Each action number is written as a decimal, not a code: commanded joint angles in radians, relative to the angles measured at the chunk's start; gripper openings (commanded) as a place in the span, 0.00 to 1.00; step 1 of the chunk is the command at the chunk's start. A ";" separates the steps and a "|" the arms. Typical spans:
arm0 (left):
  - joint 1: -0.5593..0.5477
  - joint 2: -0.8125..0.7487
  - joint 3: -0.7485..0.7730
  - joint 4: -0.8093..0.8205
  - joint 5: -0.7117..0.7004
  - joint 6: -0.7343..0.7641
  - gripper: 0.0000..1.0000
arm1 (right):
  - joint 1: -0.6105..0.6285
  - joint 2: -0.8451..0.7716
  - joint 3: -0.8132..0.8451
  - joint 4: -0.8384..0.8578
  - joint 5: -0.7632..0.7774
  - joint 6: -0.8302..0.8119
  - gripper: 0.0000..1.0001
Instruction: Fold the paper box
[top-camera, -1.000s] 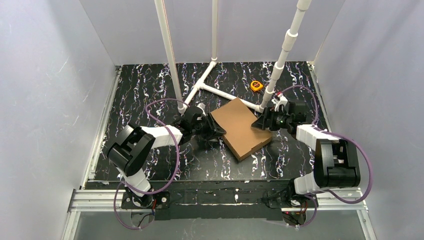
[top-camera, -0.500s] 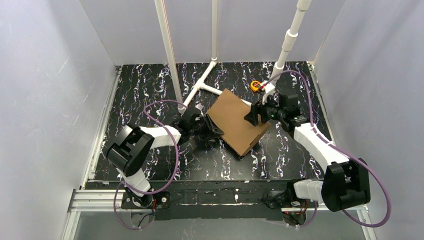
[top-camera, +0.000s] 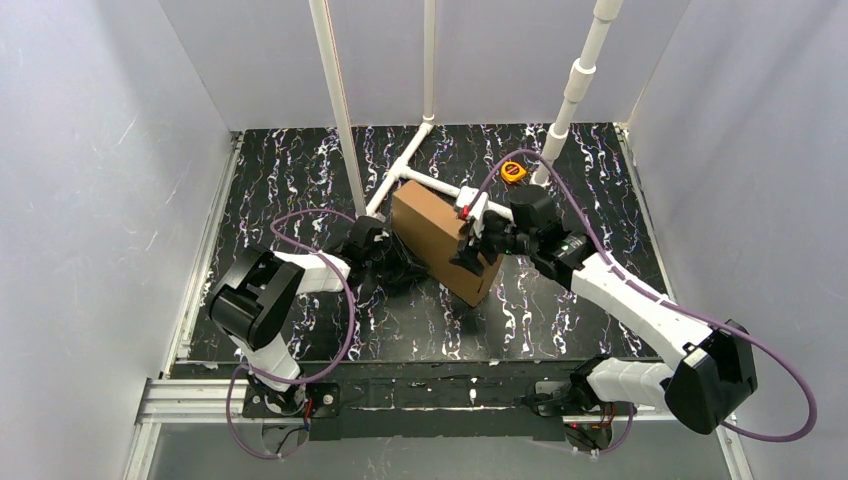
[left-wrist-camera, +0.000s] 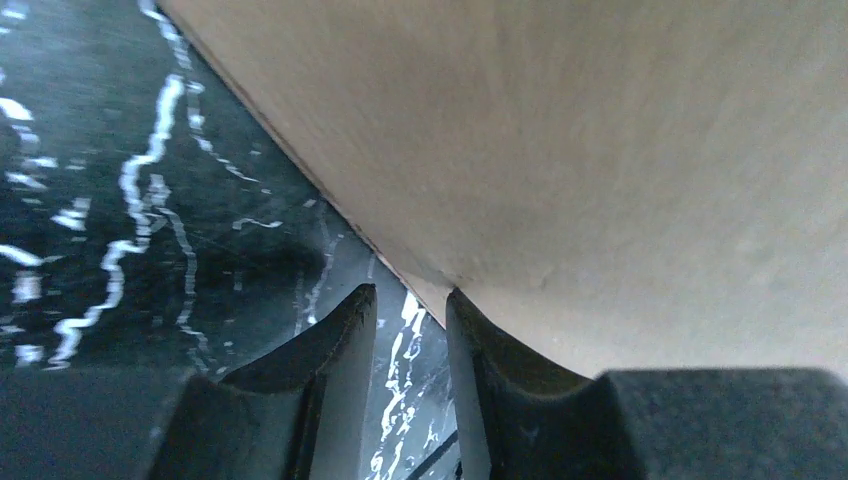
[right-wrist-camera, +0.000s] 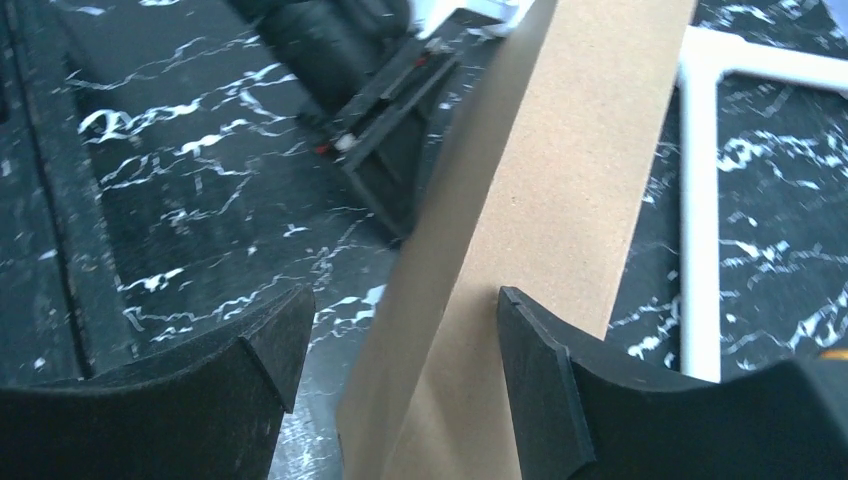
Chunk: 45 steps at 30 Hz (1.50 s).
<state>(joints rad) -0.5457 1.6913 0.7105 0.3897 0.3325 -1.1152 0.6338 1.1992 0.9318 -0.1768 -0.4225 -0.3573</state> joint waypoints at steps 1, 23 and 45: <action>0.042 -0.024 -0.034 0.034 0.000 0.018 0.31 | 0.058 0.027 -0.043 -0.258 -0.046 -0.085 0.75; 0.160 -0.161 -0.245 0.045 0.043 0.042 0.32 | 0.297 0.192 0.201 -0.525 -0.341 -0.276 0.81; 0.400 -0.979 0.209 -0.991 -0.133 0.723 0.98 | -0.814 -0.173 0.039 -0.130 -0.005 0.328 0.98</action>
<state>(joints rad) -0.2142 0.6720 0.7483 -0.3492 0.2276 -0.5766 -0.0956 1.0416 0.9535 -0.5293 -0.6476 -0.3882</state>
